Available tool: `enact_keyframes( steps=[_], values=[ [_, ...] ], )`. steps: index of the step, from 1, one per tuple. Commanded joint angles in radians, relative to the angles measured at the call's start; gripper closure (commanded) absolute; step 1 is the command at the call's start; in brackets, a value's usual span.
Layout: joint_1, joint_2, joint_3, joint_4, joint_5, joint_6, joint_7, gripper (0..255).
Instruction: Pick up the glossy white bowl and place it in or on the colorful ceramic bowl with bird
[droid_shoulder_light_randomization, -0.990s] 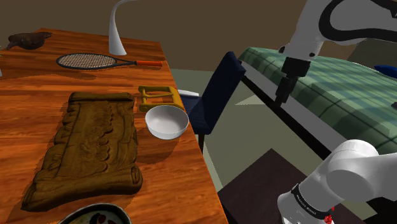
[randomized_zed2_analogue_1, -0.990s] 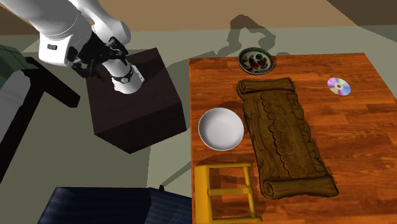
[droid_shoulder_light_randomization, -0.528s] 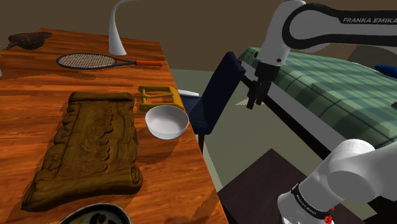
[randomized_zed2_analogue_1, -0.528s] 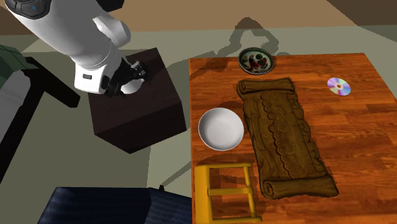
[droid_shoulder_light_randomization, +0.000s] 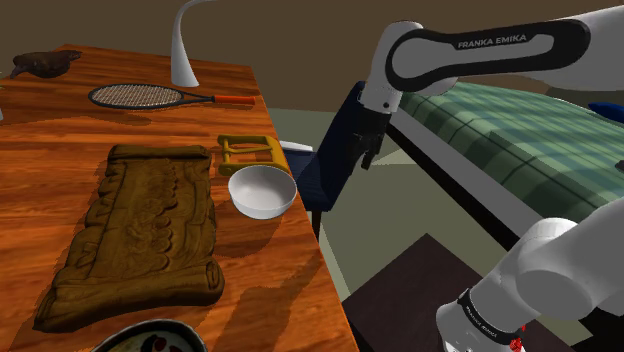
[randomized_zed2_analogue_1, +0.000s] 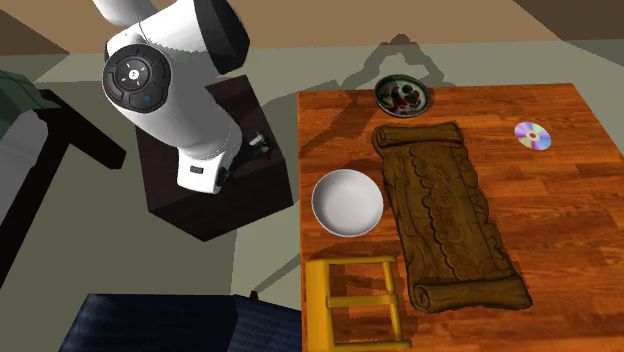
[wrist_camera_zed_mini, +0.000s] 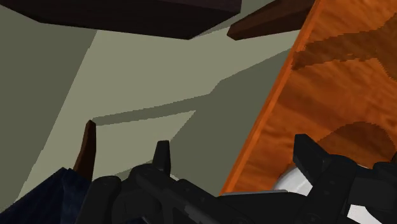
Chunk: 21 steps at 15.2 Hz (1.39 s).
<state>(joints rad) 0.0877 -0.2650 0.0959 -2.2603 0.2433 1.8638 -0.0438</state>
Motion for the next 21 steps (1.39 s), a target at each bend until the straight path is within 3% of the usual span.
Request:
enact_keyframes(
  steps=[1,14,21],
  values=[
    [0.008,0.075,0.012,0.056,0.01,0.028,0.014,0],
    [0.06,0.55,0.059,0.453,0.023,0.155,0.093,0],
    [0.073,0.582,0.066,0.403,0.028,0.239,0.089,0]
  ],
)
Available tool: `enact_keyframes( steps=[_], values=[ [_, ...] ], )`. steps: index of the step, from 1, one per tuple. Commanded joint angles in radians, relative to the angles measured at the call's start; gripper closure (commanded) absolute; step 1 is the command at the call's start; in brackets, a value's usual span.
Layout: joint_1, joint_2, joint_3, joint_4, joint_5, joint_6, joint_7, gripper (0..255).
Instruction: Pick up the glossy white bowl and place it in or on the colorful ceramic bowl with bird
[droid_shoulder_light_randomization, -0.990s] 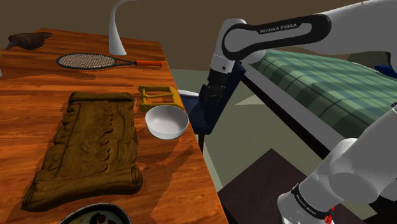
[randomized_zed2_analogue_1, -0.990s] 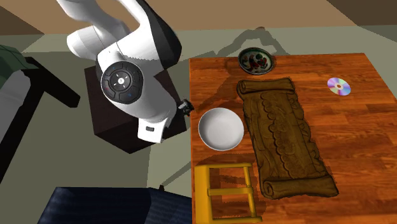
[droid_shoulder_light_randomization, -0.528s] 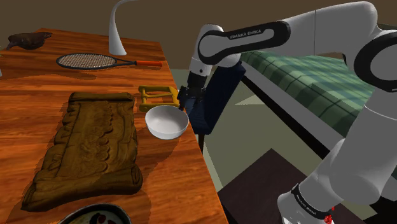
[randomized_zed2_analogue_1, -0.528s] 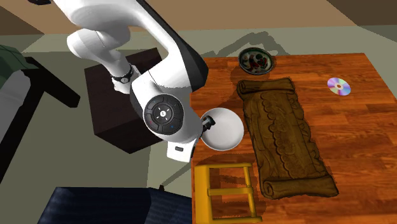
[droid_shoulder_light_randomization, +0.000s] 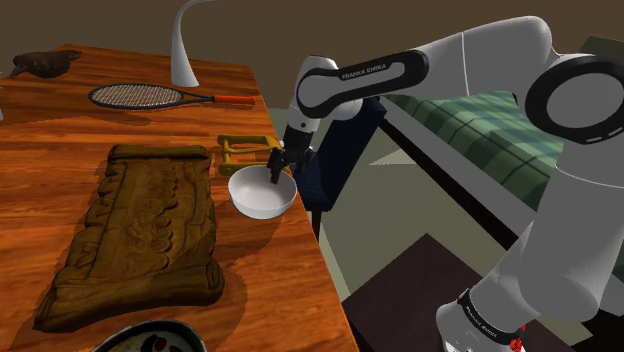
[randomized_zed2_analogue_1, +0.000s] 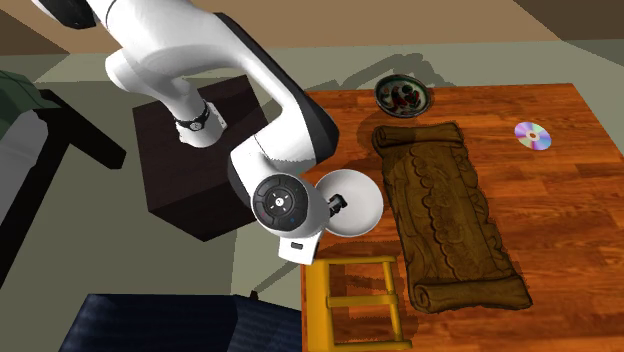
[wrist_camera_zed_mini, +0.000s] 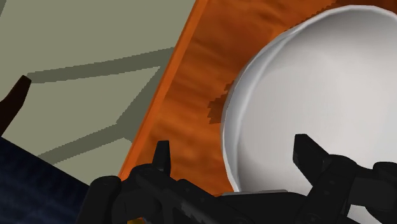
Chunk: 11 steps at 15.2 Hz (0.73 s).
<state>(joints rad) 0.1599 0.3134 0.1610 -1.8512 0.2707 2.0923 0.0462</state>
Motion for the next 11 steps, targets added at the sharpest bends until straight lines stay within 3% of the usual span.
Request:
enact_keyframes(
  steps=[1,9,10,11],
  values=[
    [0.002,0.007,0.001,-0.01,0.001,0.017,-0.001,0],
    [0.002,0.007,0.001,-0.009,0.001,0.017,-0.001,0],
    [0.002,0.007,0.001,-0.009,0.001,0.017,-0.001,255],
    [0.002,0.007,0.001,-0.009,0.001,0.017,-0.001,255]
  ],
)
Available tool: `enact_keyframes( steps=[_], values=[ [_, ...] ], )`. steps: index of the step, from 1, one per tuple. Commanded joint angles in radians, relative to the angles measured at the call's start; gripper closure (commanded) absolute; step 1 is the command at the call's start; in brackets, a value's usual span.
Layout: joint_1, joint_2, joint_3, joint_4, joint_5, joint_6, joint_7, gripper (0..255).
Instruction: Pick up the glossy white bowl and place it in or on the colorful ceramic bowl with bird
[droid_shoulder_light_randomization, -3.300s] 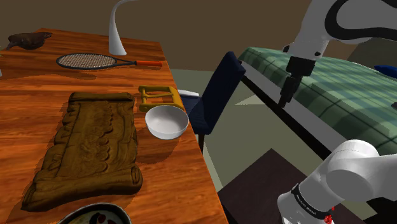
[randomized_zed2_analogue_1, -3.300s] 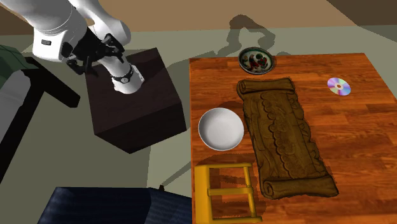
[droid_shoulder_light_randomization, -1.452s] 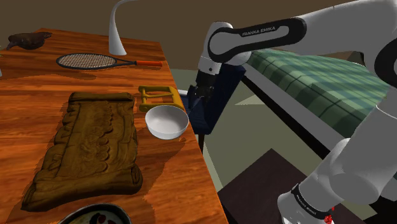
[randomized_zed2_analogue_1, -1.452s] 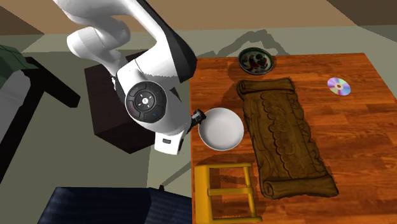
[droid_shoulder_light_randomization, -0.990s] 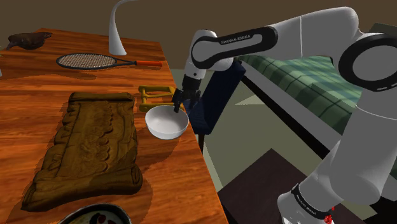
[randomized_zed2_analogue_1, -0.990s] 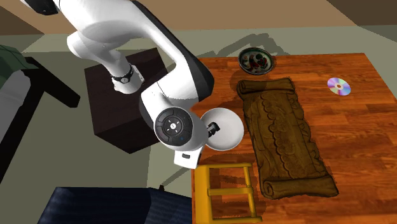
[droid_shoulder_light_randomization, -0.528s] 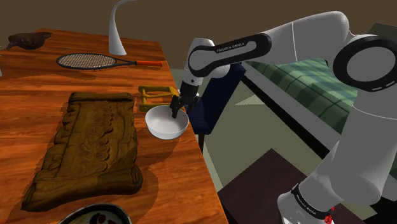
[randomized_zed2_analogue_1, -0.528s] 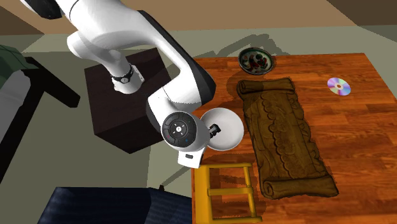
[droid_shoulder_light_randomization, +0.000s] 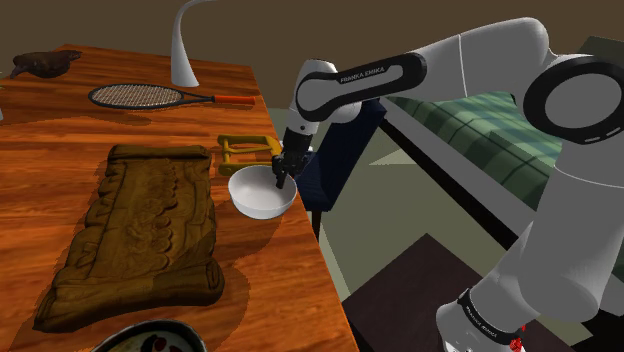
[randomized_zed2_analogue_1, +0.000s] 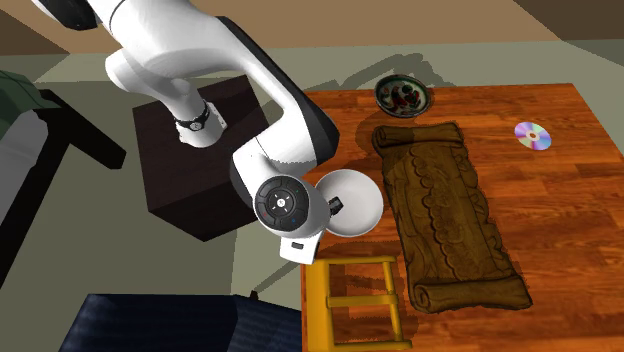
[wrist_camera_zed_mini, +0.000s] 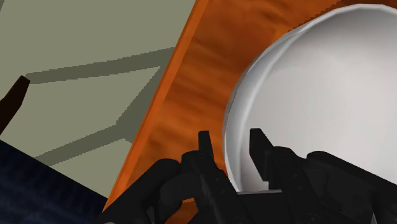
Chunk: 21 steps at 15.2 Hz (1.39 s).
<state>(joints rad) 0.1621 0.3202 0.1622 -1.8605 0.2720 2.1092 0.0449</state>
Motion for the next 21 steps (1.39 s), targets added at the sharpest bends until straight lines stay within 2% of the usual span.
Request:
enact_keyframes(
  steps=[1,8,21],
  values=[
    [0.0,0.0,0.0,0.0,0.0,0.0,0.0,255],
    [0.0,0.0,0.0,0.0,0.0,0.0,0.0,255],
    [-0.005,-0.069,-0.001,0.083,-0.008,-0.148,0.036,255]
  ],
)
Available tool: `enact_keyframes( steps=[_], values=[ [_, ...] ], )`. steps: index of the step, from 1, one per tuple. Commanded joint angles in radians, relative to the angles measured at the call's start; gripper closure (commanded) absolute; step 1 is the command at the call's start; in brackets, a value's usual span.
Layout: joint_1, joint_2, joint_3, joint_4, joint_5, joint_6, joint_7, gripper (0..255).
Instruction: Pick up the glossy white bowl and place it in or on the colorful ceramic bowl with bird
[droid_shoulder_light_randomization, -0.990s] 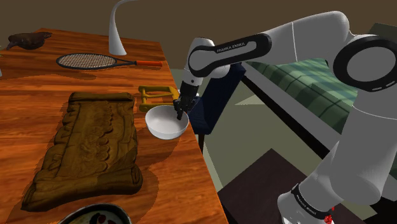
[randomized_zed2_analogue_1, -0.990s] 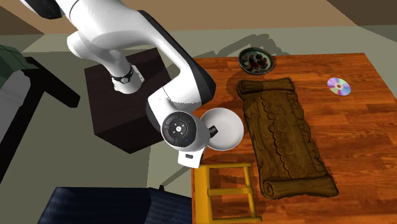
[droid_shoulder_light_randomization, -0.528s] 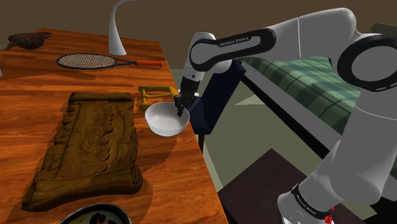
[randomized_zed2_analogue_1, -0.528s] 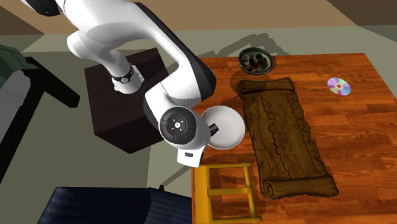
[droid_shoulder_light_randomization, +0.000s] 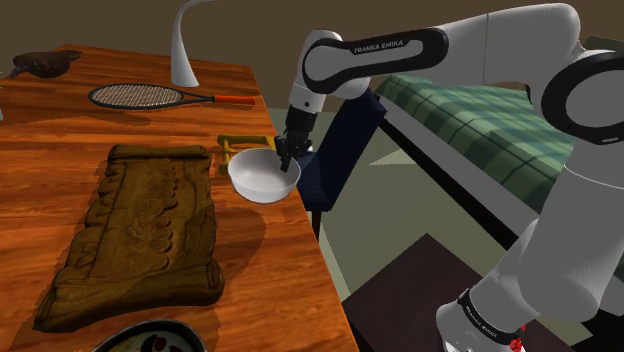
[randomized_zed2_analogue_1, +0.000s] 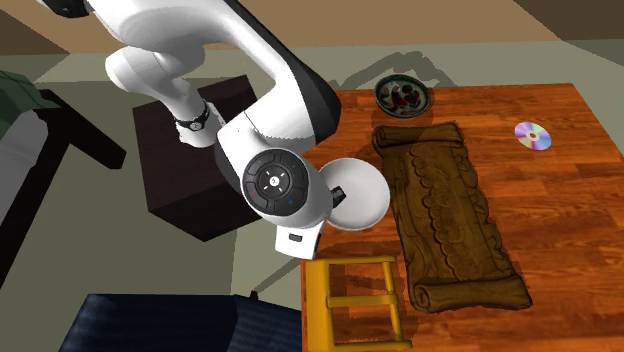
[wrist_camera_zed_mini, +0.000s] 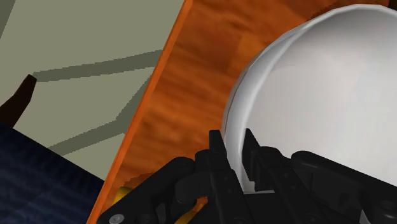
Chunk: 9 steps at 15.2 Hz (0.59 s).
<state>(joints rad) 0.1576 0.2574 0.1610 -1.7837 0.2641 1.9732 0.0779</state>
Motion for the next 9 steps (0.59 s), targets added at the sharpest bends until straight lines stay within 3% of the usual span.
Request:
enact_keyframes(
  steps=[1,9],
  values=[
    [-0.001,-0.01,0.0,0.015,-0.001,-0.024,0.006,255],
    [-0.003,-0.035,-0.001,0.088,-0.006,-0.12,0.029,255]
  ],
)
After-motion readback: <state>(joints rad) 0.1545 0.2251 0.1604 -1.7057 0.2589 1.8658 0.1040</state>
